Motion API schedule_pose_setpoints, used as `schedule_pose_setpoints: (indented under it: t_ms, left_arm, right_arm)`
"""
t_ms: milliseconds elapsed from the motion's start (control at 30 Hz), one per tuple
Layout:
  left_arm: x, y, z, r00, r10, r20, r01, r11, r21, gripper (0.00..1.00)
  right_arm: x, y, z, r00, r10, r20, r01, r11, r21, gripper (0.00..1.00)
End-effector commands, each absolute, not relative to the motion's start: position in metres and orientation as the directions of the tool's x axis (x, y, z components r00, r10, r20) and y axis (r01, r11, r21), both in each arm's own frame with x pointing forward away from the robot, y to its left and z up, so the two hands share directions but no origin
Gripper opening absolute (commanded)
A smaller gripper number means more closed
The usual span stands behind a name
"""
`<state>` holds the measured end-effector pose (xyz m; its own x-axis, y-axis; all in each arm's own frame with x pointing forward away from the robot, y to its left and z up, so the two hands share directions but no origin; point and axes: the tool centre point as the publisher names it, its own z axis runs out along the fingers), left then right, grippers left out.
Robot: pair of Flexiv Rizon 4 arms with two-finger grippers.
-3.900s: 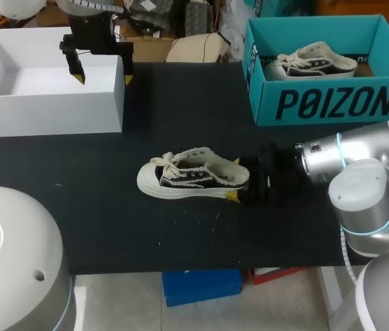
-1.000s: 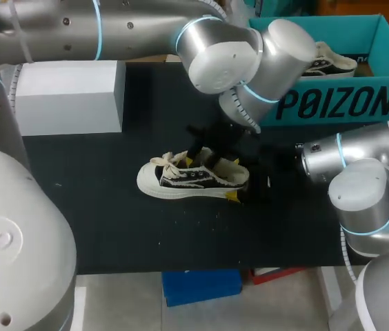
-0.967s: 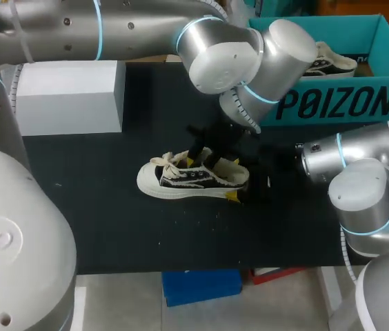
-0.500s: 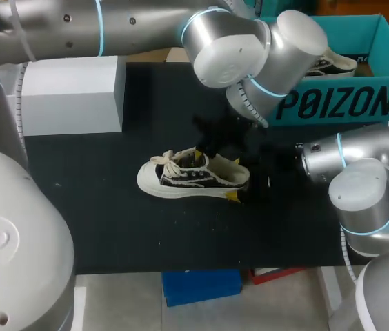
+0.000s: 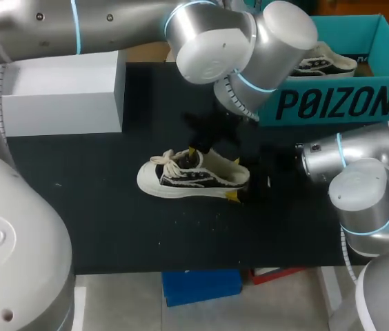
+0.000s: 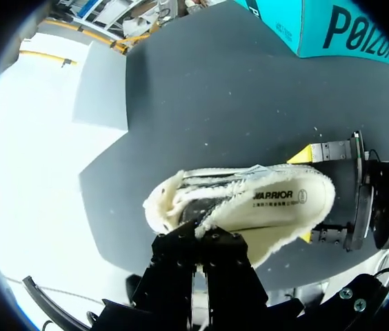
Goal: Take the shoe out of the shoebox, open the shoe tongue, remove and reinsert the insole, then place the shoe into the shoebox
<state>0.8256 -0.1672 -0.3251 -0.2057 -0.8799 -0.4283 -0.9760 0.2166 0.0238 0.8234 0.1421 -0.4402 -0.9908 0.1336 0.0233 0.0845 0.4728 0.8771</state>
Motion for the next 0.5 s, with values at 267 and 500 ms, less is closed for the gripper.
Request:
schedule_pose_setpoints:
  t_ms: [267,500]
  left_arm:
    - [0.824,-0.115,-0.314,-0.141,-0.889,-0.435,-0.987,0.163,-0.013,0.00]
    - [0.822,-0.101,-0.323,-0.142,-0.888,-0.437,-0.988,0.154,0.008,0.00]
  right_arm:
    - [0.823,0.145,-0.442,-0.990,0.136,0.024,0.086,0.475,0.876,0.00]
    - [0.823,0.145,-0.442,-0.990,0.136,0.024,0.086,0.475,0.876,0.00]
